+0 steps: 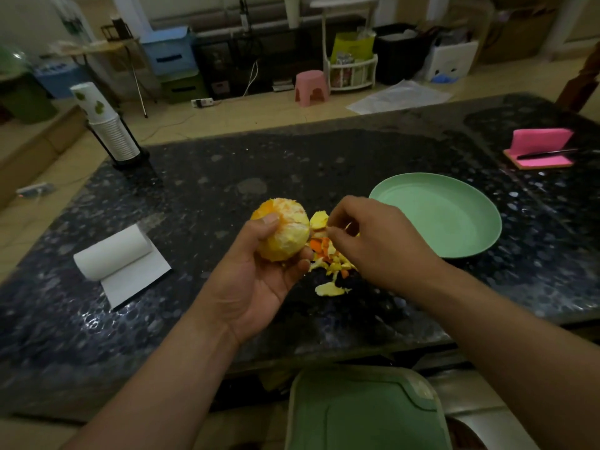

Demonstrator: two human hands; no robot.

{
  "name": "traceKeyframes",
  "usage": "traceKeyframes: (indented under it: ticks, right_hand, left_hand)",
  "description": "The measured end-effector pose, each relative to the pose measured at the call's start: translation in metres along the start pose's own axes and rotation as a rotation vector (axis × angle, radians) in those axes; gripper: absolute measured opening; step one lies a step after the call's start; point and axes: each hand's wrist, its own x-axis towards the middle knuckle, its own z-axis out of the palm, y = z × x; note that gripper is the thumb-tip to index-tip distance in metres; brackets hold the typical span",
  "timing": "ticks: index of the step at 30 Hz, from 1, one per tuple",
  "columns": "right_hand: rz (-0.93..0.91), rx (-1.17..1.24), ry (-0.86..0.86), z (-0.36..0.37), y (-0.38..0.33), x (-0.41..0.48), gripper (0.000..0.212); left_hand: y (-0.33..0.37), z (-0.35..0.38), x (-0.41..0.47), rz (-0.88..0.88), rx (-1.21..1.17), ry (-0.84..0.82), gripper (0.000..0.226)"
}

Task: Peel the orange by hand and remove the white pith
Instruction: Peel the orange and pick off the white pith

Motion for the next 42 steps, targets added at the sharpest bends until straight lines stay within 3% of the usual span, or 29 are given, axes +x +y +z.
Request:
traceKeyframes:
  ticks: [5,8,18,23,25,30,37,42]
  right_hand:
    - [-0.179,0.178,0.027,-0.024,-0.023,-0.013,0.005]
    - [-0.253,0.075,0.043,-0.025,-0.024,-0.016,0.008]
    - [-0.434,-0.23,0.083,-0.022,-0.02,-0.015,0.012]
    - [-0.435,-0.254,0.147,-0.017,-0.023,-0.015,0.011]
    - [-0.429,-0.238,0.165,-0.016,-0.022,-0.015,0.01]
    - [-0.386,-0.083,0.186,-0.015,-0.018,-0.014,0.006]
    - [-0.092,0.445,0.029,-0.018,-0.015,-0.016,0.01]
    - [-0.09,0.49,-0.071,-0.021,-0.013,-0.017,0.006]
  left_hand:
    - [-0.002,0.005,0.001,0.032,0.119,0.012,0.04]
    - [-0.004,0.009,0.0,0.057,0.201,0.03,0.034]
    - [-0.008,0.014,0.003,0.13,0.411,0.14,0.064]
    - [-0.009,0.015,0.002,0.125,0.433,0.125,0.04]
    - [-0.008,0.016,0.002,0.116,0.429,0.116,0.043]
    - [-0.006,0.017,-0.002,0.079,0.362,0.066,0.05]
    - [-0.004,0.016,-0.003,0.008,0.203,-0.003,0.035]
    - [-0.003,0.011,-0.001,0.035,0.213,0.018,0.035]
